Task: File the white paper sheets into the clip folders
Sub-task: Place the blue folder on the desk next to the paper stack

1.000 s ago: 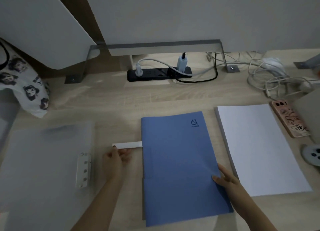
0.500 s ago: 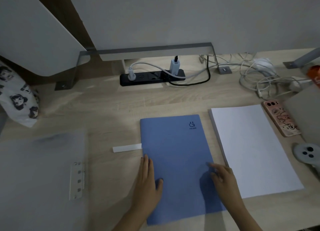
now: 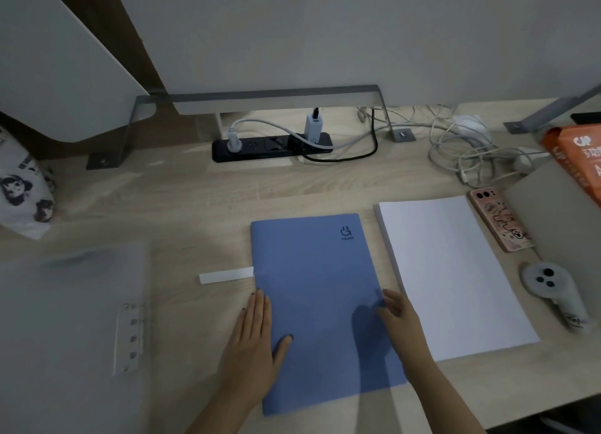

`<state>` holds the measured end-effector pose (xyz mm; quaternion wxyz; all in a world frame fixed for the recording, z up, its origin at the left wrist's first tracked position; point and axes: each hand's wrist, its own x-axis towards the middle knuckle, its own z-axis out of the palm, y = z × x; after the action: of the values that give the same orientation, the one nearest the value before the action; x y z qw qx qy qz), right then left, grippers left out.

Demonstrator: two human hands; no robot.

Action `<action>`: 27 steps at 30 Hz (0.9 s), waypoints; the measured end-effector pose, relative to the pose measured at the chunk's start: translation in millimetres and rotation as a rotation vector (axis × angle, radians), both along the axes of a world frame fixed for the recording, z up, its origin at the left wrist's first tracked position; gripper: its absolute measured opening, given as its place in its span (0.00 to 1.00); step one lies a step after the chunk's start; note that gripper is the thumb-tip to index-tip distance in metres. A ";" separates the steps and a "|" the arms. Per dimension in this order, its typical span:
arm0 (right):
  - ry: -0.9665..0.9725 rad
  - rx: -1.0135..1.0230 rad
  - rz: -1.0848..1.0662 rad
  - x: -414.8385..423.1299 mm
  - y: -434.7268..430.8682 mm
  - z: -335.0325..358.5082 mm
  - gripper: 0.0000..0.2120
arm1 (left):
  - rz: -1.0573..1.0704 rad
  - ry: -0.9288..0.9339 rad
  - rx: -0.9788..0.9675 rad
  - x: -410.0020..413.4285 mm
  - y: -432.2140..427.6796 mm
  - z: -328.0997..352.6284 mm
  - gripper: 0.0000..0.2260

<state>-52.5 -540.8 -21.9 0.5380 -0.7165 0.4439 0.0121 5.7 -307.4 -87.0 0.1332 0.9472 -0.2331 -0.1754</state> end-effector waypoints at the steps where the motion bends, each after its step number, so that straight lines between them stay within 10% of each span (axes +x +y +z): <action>1: 0.011 0.031 -0.031 0.9 -4.7 1.7 0.16 | 0.003 0.005 0.006 0.0 0.9 -0.1 0.34; 12: -0.044 0.244 0.153 -5.5 6.8 64.5 0.13 | 0.139 0.145 -0.172 5.3 -3.9 17.5 0.36; 16: -0.134 0.660 0.146 -5.4 29.7 95.9 0.24 | 0.371 0.627 -0.651 11.6 -16.6 69.2 0.37; 21: -0.168 0.603 0.446 13.9 69.8 102.8 0.20 | 0.469 0.974 -0.798 38.0 -10.8 80.4 0.45; 27: -0.175 0.448 0.612 35.7 111.7 68.8 0.27 | 0.453 0.739 -1.011 33.4 -3.2 151.6 0.19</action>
<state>-16.8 -429.1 46.9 0.6883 -0.6791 0.1483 0.2075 39.1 -310.7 64.6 0.6657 0.6713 -0.0209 -0.3252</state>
